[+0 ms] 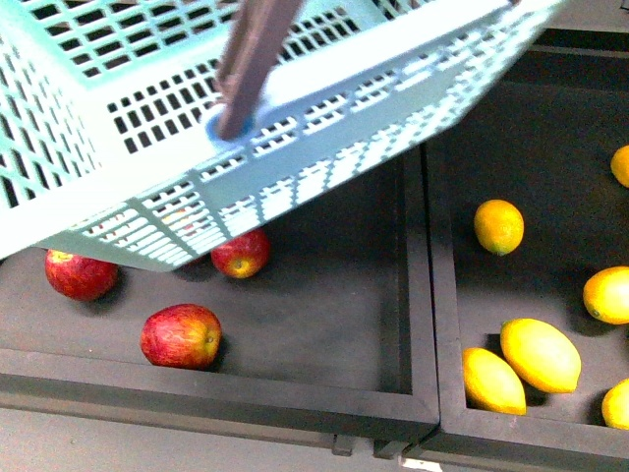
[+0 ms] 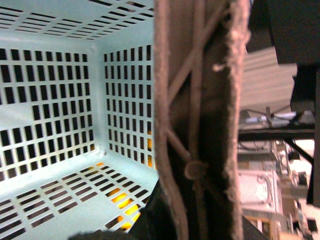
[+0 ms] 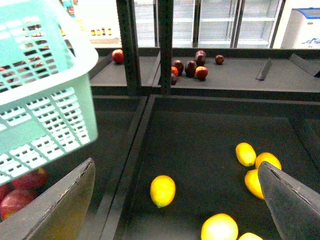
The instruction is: Pick lemon and mango into basket
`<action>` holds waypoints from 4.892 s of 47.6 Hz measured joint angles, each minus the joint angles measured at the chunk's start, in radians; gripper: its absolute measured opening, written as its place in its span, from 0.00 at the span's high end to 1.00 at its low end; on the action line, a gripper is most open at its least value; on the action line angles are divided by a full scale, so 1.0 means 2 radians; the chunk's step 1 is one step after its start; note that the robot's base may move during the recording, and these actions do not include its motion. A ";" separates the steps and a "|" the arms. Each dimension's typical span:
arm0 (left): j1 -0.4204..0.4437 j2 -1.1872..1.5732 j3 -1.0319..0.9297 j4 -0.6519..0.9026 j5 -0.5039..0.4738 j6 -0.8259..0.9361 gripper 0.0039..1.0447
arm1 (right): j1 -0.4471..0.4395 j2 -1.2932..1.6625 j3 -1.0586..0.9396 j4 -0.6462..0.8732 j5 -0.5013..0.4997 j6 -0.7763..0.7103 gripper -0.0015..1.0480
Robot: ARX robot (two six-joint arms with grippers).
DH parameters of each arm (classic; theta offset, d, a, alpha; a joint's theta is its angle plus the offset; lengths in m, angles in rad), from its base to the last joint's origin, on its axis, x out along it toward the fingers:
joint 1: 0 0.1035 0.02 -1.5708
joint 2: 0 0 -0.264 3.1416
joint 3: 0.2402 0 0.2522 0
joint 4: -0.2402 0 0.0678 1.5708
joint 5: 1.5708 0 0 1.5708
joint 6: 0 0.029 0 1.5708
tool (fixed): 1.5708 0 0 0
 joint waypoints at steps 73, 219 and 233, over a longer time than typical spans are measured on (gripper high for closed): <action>-0.087 0.050 0.030 -0.029 0.042 0.061 0.96 | -0.087 0.983 0.326 0.201 0.071 0.312 0.08; -0.087 0.050 0.030 -0.029 0.041 0.061 0.96 | 0.137 0.593 0.337 0.088 0.035 0.194 0.11; -0.086 0.051 0.029 -0.030 0.037 0.063 0.96 | 0.057 0.456 0.289 0.125 0.075 0.144 0.17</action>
